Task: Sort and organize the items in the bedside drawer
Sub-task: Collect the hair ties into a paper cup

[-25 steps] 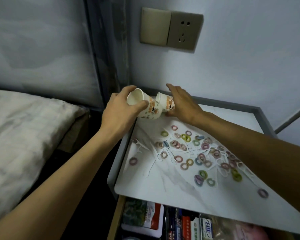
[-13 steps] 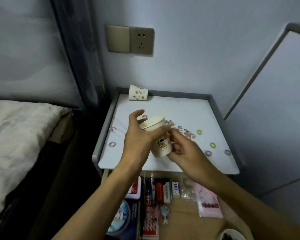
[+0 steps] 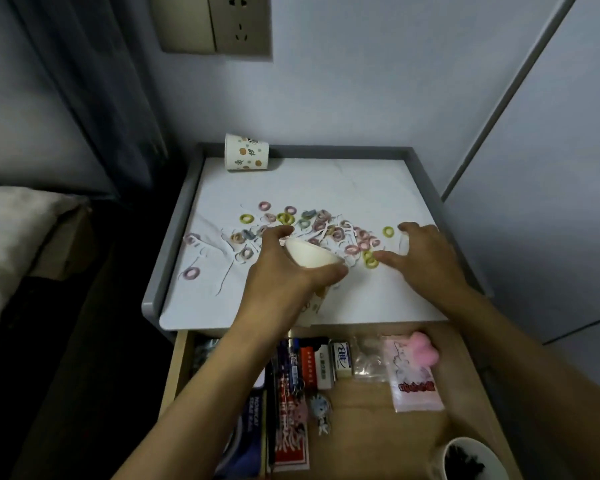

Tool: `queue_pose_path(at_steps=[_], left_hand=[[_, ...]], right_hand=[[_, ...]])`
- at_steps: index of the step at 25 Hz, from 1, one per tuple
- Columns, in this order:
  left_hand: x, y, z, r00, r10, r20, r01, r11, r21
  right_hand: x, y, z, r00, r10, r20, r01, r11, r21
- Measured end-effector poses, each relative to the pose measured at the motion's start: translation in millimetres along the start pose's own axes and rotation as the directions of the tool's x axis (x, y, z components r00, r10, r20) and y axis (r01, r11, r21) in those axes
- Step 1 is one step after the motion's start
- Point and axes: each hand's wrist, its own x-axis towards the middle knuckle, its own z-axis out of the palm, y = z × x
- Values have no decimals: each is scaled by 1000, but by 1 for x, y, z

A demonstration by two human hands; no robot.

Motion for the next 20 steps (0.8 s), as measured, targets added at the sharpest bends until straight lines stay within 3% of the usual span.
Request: queue_pose_path(at_steps=[5,10,15,20], left_hand=[[2,-1,2,999,26,35,-27,999,35],[-1,2,-7,998,42,52,-44,999,31],[-5,4,-16,996,64,58,-64,998,-5],[-7,5,-23,993,95,69,-94,995,-23]], right_hand=[[10,-12,3,998,-60,30,57,996,73],[10,-24,-18,986,49,161,-73,986,152],[23,-29,-18,988,50,144,-49,999,-14],[25,-33,-11,988,56,144,-50,998,-47]])
